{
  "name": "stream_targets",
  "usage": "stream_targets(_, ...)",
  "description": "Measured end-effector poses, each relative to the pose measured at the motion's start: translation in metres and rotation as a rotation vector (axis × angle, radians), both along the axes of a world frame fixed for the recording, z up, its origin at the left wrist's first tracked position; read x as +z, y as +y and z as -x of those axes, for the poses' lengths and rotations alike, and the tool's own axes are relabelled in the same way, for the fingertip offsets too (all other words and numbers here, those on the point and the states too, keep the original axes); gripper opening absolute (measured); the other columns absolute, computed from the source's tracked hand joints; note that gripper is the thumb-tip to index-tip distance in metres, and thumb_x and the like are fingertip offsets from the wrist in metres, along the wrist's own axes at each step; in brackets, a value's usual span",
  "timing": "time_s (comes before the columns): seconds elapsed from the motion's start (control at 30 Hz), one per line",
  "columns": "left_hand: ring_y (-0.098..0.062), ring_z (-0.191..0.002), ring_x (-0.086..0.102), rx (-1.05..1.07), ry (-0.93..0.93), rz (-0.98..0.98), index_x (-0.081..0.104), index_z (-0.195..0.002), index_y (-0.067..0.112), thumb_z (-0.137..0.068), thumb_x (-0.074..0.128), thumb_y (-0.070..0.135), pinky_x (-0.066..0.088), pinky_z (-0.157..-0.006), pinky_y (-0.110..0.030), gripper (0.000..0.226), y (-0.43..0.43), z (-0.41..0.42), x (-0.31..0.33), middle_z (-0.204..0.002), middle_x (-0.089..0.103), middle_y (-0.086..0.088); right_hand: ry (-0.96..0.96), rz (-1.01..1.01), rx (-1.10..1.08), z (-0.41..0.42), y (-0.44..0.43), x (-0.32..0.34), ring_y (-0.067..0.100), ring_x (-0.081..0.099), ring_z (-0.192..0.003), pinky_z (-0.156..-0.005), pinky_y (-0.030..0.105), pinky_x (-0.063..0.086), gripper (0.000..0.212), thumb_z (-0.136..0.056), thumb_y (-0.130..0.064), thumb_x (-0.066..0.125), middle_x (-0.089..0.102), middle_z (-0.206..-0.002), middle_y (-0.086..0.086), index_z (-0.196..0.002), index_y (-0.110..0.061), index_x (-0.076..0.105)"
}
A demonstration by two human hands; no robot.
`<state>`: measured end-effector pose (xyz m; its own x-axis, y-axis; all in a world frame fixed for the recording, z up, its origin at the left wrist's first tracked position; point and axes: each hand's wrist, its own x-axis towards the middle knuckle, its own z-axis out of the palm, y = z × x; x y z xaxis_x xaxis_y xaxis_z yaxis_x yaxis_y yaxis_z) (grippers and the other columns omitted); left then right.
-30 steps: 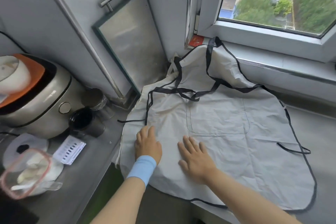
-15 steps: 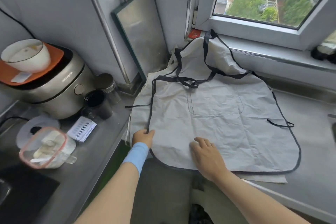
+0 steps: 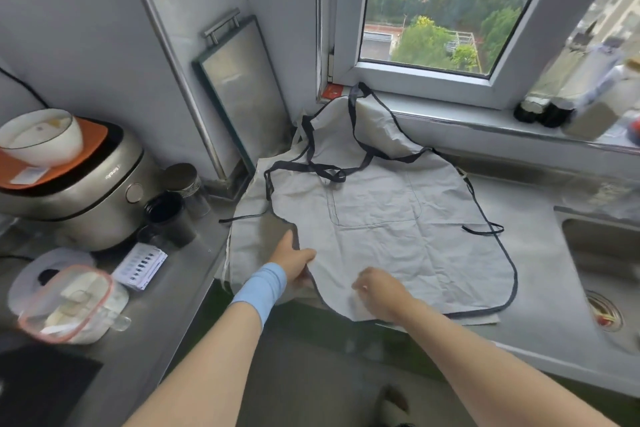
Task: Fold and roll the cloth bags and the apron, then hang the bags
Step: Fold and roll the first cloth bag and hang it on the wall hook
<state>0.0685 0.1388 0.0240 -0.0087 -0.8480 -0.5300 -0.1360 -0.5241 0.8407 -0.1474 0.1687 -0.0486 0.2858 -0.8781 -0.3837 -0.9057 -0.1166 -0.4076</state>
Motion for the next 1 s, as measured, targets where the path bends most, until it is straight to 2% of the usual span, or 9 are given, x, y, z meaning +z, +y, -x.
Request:
stream_targets(0.17,-0.015,-0.073,0.063,-0.369,-0.179,0.114,0.035,-0.139,0.035,-0.085,0.057,0.011,0.051,-0.046,-0.023,0.064,-0.024,0.067,0.022,-0.110,0.059,0.005,-0.698,-0.238,-0.643,0.019,-0.056,0.074,0.016,0.065,-0.077,-0.063,0.025,0.044,0.032,-0.096,-0.044,0.052,0.072,-0.106,0.003,-0.105,-0.019,0.070)
stream_targets(0.23,-0.013,-0.067,0.061,-0.534,-0.289,0.135,0.034,-0.144,0.034,-0.084,0.059,0.013,0.047,-0.043,-0.020,0.068,-0.032,0.101,0.022,-0.111,0.055,0.003,-0.742,-0.304,-0.692,0.038,-0.071,0.095,0.020,0.066,-0.071,-0.063,0.030,0.042,0.045,-0.089,-0.061,0.053,0.073,-0.099,0.002,-0.104,-0.020,0.068)
stream_targets(0.37,-0.020,-0.078,0.067,-0.794,-0.465,0.101,0.043,-0.139,0.022,-0.080,0.067,0.022,0.058,-0.068,-0.031,0.064,-0.040,0.155,0.008,-0.106,0.066,-0.006,-0.494,-0.138,-0.602,0.071,-0.081,0.091,0.018,0.065,-0.057,-0.052,0.030,0.046,0.024,-0.078,-0.043,0.067,0.068,-0.064,-0.002,-0.074,-0.020,0.064)
stream_targets(0.47,-0.014,-0.070,0.067,-0.863,-0.375,-0.026,0.040,-0.144,0.032,-0.083,0.066,0.036,0.057,-0.075,-0.028,0.066,-0.045,0.178,-0.012,-0.087,0.070,-0.003,-0.206,-0.023,-0.662,0.104,-0.088,0.063,0.027,0.069,-0.070,-0.065,0.033,0.052,0.031,-0.086,-0.028,0.052,0.068,-0.064,0.006,-0.061,-0.012,0.059)
stream_targets(0.53,-0.017,-0.083,0.067,-0.759,-0.333,-0.070,0.053,-0.135,0.027,-0.087,0.061,0.038,0.053,-0.087,-0.029,0.050,-0.050,0.185,-0.025,-0.093,0.071,-0.005,-0.076,-0.053,-0.699,0.125,-0.089,0.038,0.032,0.066,-0.090,-0.073,0.032,0.049,0.028,-0.091,-0.029,0.050,0.070,-0.088,0.012,-0.070,-0.013,0.059)
stream_targets(0.63,-0.022,-0.114,0.059,-0.633,-0.629,0.035,0.060,-0.127,0.027,-0.091,0.053,0.028,0.045,-0.100,-0.028,0.037,-0.068,0.187,-0.044,-0.122,0.064,-0.001,0.175,-0.125,-0.574,0.145,-0.089,0.009,0.030,0.061,-0.107,-0.083,0.033,0.047,0.023,-0.090,-0.018,0.049,0.064,-0.117,0.008,-0.109,-0.014,0.061)
stream_targets(0.77,-0.027,-0.141,0.025,-0.752,-0.972,0.088,0.042,-0.142,0.029,-0.093,0.047,0.027,0.029,-0.114,-0.041,0.050,-0.086,0.189,-0.061,-0.152,0.031,-0.004,0.290,0.272,-0.232,0.157,-0.092,-0.011,0.032,0.039,-0.131,-0.097,0.038,0.040,0.077,-0.079,-0.002,0.054,0.032,-0.151,0.013,-0.148,-0.022,0.027)
stream_targets(0.9,-0.024,-0.149,-0.003,-0.898,-1.051,-0.044,0.013,-0.153,0.033,-0.092,0.051,0.033,0.019,-0.118,-0.044,0.072,-0.087,0.195,-0.070,-0.162,-0.008,0.000,0.253,0.278,0.211,0.167,-0.103,-0.023,0.029,0.001,-0.152,-0.115,0.048,0.021,0.081,-0.085,-0.008,0.048,-0.005,-0.165,0.007,-0.156,-0.028,0.013)
stream_targets(1.0,-0.022,-0.149,0.001,-0.971,-1.047,-0.123,0.017,-0.152,0.035,-0.090,0.054,0.032,0.023,-0.116,-0.048,0.072,-0.087,0.189,-0.071,-0.162,-0.006,0.004,0.263,0.124,0.318,0.171,-0.108,-0.029,0.027,0.019,-0.146,-0.112,0.048,0.025,0.061,-0.091,-0.023,0.045,0.014,-0.162,0.007,-0.150,-0.025,0.027)
